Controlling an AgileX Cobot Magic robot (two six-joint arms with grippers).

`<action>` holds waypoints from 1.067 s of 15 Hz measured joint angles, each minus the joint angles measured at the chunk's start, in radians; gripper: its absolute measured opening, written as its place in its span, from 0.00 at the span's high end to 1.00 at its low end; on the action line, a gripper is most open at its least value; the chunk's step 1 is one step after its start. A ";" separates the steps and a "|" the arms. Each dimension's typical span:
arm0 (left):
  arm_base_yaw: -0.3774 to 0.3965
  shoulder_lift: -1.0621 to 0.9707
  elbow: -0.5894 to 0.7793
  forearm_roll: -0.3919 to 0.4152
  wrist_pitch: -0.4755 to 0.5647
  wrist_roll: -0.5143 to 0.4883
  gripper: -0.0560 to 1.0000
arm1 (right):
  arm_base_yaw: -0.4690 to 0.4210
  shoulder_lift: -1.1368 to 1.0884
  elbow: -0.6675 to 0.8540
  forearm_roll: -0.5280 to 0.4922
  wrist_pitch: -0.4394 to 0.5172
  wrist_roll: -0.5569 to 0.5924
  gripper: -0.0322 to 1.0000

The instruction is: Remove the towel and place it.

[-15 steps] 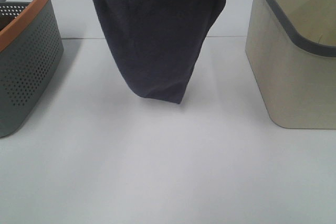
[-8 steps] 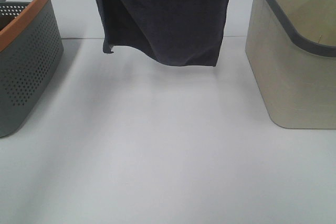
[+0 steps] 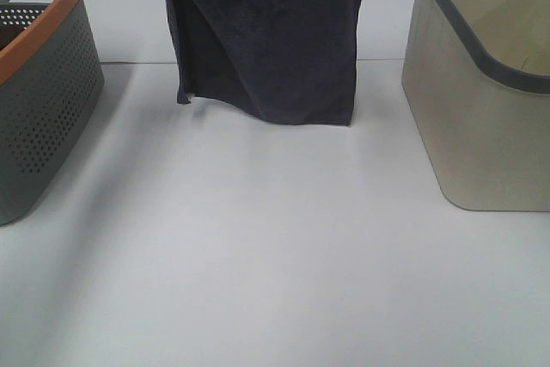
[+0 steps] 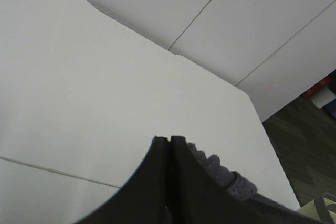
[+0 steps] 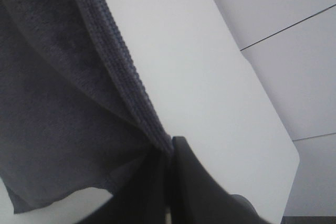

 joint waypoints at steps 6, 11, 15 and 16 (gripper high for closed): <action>0.057 0.205 -0.263 0.161 -0.199 0.000 0.95 | -0.087 0.178 -0.240 0.001 -0.160 0.127 0.95; 0.091 0.267 0.003 0.326 -0.454 -0.032 0.95 | -0.101 0.193 0.068 0.020 -0.243 0.286 0.95; 0.091 0.250 0.281 0.478 -0.551 -0.060 0.95 | -0.106 0.046 0.463 0.017 -0.353 0.288 0.95; 0.091 0.229 0.330 0.506 -0.565 -0.060 0.95 | -0.106 0.011 0.542 0.011 -0.384 0.287 0.95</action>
